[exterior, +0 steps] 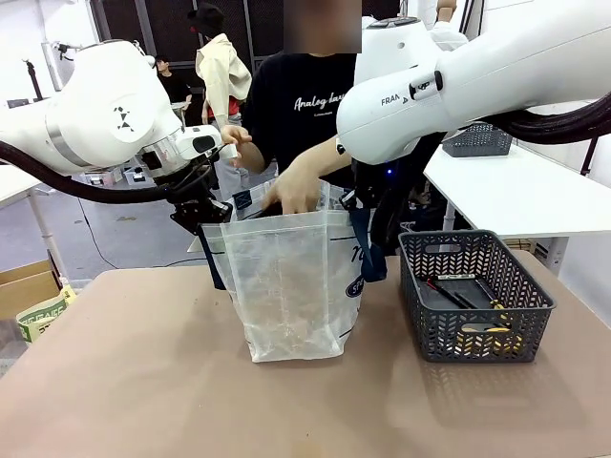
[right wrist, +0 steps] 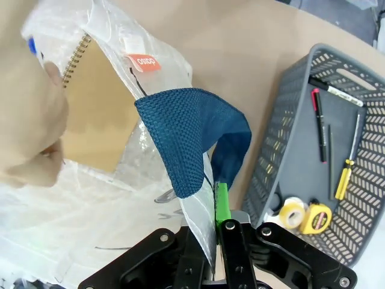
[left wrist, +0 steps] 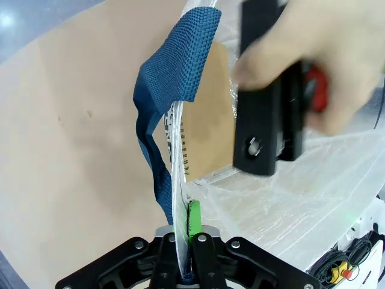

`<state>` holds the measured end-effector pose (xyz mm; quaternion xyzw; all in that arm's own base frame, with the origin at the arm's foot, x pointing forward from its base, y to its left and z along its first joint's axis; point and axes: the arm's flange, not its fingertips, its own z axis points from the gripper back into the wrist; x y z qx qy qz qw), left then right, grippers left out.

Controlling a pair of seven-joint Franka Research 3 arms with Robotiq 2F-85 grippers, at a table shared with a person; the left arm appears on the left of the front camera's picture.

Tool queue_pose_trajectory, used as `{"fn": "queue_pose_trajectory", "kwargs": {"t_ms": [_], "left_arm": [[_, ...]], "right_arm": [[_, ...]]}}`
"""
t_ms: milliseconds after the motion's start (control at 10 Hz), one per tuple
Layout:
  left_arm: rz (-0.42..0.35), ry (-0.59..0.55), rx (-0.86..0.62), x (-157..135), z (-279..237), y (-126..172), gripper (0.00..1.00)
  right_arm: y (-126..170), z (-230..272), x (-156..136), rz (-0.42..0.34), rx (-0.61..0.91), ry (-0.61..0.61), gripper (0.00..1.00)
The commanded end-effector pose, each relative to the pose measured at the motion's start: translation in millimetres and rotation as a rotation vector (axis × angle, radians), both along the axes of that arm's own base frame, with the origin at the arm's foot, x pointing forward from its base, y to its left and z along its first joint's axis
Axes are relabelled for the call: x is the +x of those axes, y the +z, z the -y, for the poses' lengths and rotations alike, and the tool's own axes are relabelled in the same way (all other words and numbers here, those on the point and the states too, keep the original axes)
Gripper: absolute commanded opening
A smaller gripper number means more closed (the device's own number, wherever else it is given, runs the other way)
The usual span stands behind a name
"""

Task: Transfer purchased items from the store into the shopping bag.
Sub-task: Move the Reusable shopping bag to the right side of the table.

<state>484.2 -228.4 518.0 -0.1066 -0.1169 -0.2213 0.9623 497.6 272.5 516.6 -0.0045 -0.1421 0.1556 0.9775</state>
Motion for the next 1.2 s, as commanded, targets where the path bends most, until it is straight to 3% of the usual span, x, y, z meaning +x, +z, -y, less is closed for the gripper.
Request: {"fn": "queue_pose_trajectory", "kwargs": {"t_ms": [0,1100], "left_arm": [[0.001,0.005,0.0,0.2,-2.9,0.5,0.0],[0.001,0.005,0.0,0.2,-2.9,0.5,0.0]], "right_arm": [[0.1,2.8,1.2,0.0,0.0,-0.006,0.0],[0.1,2.8,1.2,0.0,0.0,-0.006,0.0]]}}
